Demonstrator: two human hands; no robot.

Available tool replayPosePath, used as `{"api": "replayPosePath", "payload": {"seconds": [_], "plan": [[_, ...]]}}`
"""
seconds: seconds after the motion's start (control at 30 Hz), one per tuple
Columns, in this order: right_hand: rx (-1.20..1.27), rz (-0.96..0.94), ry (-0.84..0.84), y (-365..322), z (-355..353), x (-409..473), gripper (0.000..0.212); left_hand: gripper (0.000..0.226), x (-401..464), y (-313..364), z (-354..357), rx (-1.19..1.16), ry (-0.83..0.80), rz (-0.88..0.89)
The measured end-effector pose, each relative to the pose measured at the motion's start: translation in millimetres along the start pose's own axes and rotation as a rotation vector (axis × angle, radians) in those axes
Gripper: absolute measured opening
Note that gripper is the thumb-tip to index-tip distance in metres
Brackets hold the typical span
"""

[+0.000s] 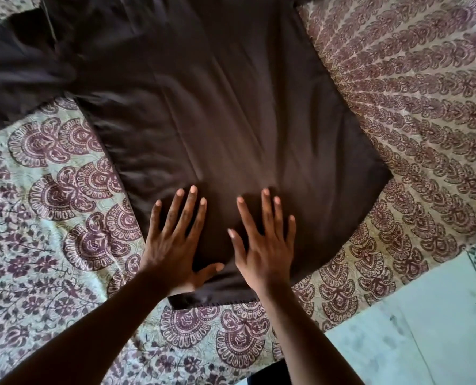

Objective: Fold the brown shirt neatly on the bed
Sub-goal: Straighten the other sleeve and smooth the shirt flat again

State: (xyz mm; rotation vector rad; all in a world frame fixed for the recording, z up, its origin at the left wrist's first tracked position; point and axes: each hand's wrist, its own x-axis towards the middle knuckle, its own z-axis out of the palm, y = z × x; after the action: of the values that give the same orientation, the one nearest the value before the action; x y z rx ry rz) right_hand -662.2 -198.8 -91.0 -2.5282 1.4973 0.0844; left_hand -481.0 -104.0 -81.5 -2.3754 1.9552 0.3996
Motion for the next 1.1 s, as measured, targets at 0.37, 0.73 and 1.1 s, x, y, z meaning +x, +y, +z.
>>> {"api": "replayPosePath", "payload": {"seconds": [0.37,0.73,1.1], "plan": [[-0.066,-0.267,-0.135,21.6,-17.1,-9.7,0.075,0.13,-17.0,13.7,2.3,0.058,-0.079,0.162],[0.031,-0.256,-0.087,81.3,-42.8,7.7,0.072,0.077,23.6,24.9,-7.9,-0.062,0.194,-0.002],[-0.054,0.178,-0.018,151.7,-34.1,31.6,0.072,0.076,173.1,17.3,-41.2,-0.018,0.247,-0.166]]}}
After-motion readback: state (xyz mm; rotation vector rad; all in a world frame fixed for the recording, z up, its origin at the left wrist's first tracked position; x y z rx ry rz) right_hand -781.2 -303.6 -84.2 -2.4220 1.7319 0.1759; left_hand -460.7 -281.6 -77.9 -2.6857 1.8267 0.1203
